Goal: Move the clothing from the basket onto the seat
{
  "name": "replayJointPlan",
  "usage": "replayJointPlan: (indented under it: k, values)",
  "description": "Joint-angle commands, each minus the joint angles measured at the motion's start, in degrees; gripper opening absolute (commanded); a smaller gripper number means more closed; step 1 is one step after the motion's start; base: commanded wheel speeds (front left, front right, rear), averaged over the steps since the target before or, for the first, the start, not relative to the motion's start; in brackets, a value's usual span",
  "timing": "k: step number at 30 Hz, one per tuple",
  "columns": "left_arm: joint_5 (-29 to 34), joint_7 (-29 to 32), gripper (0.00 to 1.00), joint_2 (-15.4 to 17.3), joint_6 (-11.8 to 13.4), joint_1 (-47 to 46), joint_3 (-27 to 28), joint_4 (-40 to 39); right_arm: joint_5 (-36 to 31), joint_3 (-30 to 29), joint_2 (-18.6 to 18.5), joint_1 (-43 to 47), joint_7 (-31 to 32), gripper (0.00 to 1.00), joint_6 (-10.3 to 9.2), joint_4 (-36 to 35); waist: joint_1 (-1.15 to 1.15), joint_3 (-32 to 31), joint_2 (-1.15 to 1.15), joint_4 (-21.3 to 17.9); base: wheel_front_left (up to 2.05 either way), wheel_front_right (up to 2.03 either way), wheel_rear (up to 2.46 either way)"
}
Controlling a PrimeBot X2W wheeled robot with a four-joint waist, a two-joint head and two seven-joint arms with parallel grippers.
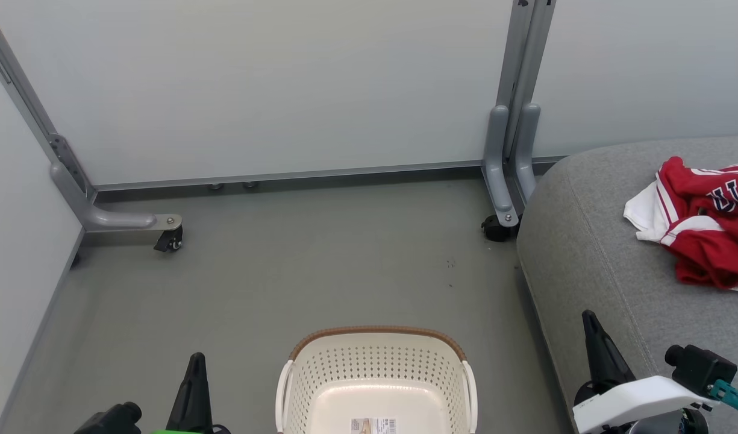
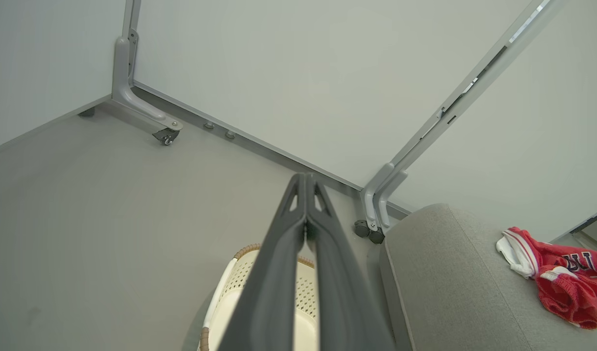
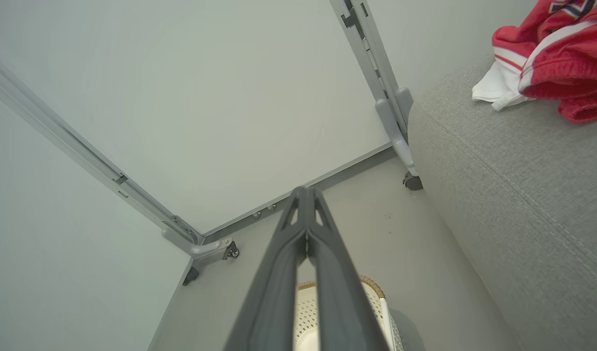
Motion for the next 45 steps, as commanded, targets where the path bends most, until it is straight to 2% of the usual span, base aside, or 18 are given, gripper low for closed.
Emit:
replayJointPlan:
  k: [1, 19, 45]
  values:
    - [-2.5, 0.5, 0.0, 0.5, -0.5, -2.1, 0.6, -0.3, 2.3, -0.4, -0.3, -1.9, 0.4, 0.0, -0.02, -0.5, 0.0, 0.1, 0.0, 0.0, 0.0, 0.0, 0.0]
    - [-17.1, 3.8, 0.0, 1.0, -2.0, -5.4, 2.9, 1.1, 16.9, -2.2, -0.3, -4.4, 4.0, 0.0, -0.02, 0.6, 0.0, 1.1, 0.0, -0.2, 0.0, 0.0, 0.0]
    - [-33.6, 7.9, 0.0, 1.2, -3.8, -9.2, 6.1, 2.8, 33.4, -4.6, -0.1, -7.1, 8.2, 0.0, -0.02, 1.9, 0.0, 2.6, 0.0, -0.5, 0.0, 0.0, 0.0]
